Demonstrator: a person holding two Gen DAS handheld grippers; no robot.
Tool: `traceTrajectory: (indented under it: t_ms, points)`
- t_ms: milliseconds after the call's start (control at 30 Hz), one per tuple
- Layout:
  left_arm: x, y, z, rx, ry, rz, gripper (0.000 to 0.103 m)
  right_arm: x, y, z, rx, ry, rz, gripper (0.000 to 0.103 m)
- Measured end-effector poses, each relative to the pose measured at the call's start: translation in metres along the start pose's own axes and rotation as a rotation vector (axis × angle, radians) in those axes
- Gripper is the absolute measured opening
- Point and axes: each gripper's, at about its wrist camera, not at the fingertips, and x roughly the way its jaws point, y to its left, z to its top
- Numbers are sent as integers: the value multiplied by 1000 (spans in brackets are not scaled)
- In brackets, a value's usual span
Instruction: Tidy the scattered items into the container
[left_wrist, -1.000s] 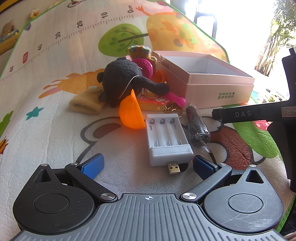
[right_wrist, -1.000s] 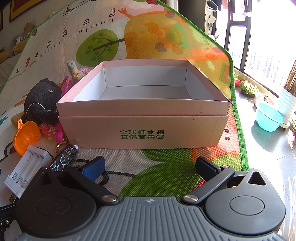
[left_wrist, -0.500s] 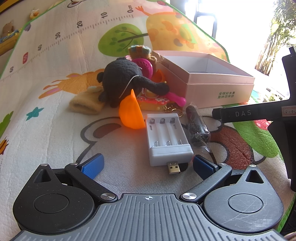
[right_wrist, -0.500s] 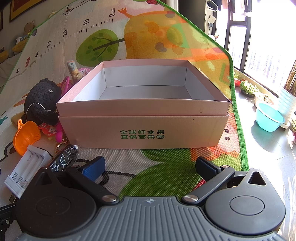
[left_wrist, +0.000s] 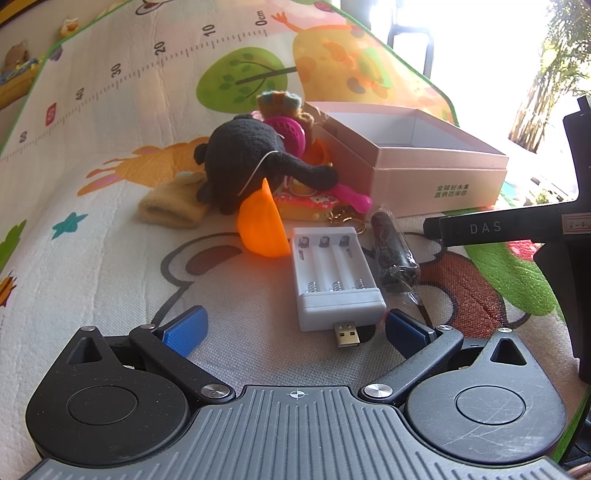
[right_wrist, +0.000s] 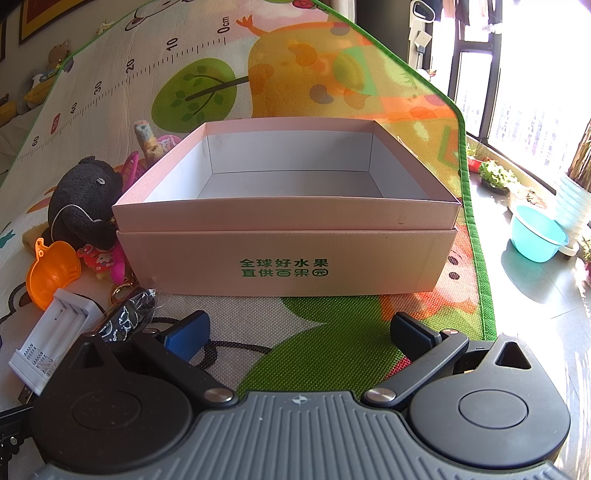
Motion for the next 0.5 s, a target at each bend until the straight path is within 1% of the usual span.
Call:
traceTrajectory:
  t_ms: [500]
  points:
    - [0,2,0,-6,-2,-3,103,2,5,2,-11,5,4,103]
